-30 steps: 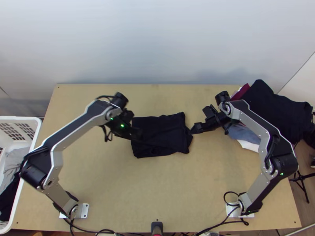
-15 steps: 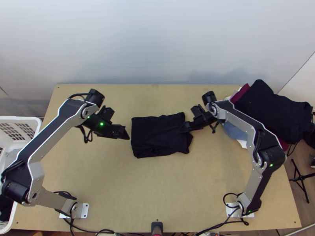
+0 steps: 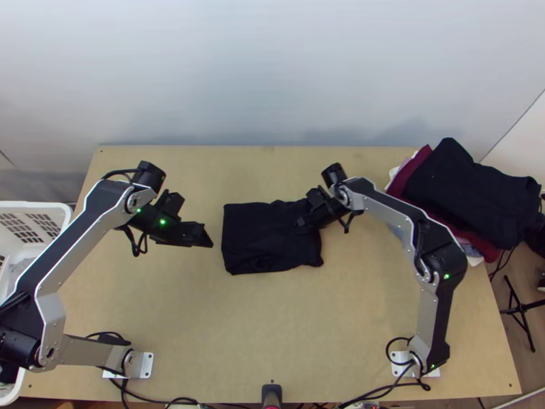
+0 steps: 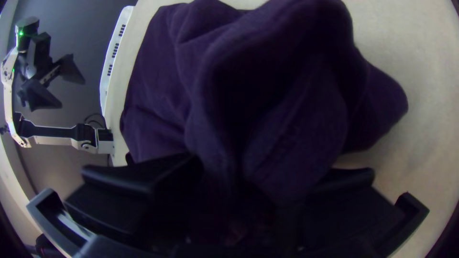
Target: Fold the t-shirt
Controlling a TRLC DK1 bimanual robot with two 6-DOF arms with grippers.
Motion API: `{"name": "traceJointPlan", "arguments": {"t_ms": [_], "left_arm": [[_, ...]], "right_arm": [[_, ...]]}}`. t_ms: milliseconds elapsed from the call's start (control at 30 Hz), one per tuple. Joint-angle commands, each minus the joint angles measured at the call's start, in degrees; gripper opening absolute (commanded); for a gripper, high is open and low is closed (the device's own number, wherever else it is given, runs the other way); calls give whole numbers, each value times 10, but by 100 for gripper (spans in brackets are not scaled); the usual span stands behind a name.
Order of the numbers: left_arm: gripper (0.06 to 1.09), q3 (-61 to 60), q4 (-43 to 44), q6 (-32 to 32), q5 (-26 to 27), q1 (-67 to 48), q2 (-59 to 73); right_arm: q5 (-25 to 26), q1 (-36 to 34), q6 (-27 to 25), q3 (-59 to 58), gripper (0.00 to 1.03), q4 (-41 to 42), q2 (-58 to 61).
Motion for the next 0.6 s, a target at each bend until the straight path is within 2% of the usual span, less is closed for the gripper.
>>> {"name": "traceJointPlan", "arguments": {"t_ms": [0,100,267,567], "left_arm": [[104,-21,1,1,0,25,-19],[104,-28,2,1,0,31,-18],[104,-28,3,4,0,48,-13],[104,-42,-14,50,-1,97,-11]], "right_arm": [[0,8,27,5,3,40,5],[-19,7,29,6,3,24,-33],[-26,5,61,48,3,11,-124],[-42,-96,76,168,3,-79,-189]]}}
